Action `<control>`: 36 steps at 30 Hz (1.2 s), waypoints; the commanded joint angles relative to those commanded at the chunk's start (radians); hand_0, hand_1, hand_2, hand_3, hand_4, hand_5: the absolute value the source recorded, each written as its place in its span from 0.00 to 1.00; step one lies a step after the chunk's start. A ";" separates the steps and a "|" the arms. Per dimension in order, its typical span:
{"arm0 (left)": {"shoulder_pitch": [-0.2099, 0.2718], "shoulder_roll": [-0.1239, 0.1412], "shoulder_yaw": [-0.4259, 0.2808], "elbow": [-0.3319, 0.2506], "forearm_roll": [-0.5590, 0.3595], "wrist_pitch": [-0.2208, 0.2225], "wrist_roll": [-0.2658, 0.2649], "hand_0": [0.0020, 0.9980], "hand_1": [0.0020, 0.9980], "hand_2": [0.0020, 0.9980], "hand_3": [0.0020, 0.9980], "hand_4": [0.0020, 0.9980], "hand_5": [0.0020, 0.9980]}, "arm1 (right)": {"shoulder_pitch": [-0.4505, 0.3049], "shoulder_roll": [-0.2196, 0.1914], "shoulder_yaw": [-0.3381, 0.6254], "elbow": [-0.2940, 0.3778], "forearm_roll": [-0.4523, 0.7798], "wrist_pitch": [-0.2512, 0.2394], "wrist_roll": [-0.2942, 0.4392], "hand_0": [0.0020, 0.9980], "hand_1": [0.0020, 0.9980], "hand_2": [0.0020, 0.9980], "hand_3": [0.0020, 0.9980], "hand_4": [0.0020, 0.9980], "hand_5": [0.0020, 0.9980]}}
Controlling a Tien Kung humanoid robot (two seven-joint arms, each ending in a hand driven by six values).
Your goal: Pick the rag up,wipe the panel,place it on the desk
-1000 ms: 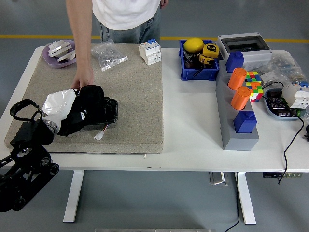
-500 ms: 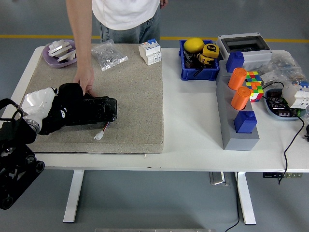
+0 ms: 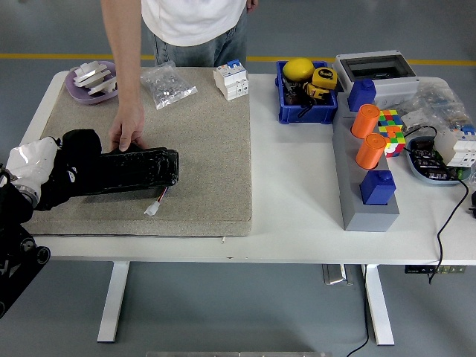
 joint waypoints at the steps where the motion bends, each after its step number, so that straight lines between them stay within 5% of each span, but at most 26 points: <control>1: 0.002 0.000 -0.005 0.000 0.002 0.004 0.002 0.24 0.15 0.53 0.53 0.49 0.00 | -0.001 0.000 -0.001 0.000 0.001 0.000 0.000 0.87 0.77 0.77 0.78 1.00 1.00; 15: -0.005 -0.002 0.042 -0.026 -0.028 0.024 0.009 0.23 0.15 0.53 0.53 0.50 0.00 | -0.001 0.000 -0.007 0.001 0.002 0.003 -0.002 0.87 0.77 0.77 0.78 1.00 1.00; 36: -0.127 -0.086 0.212 -0.027 -0.093 0.049 0.013 0.23 0.15 0.53 0.53 0.50 0.00 | 0.003 0.002 -0.003 0.003 -0.004 0.003 -0.002 0.87 0.77 0.77 0.78 1.00 1.00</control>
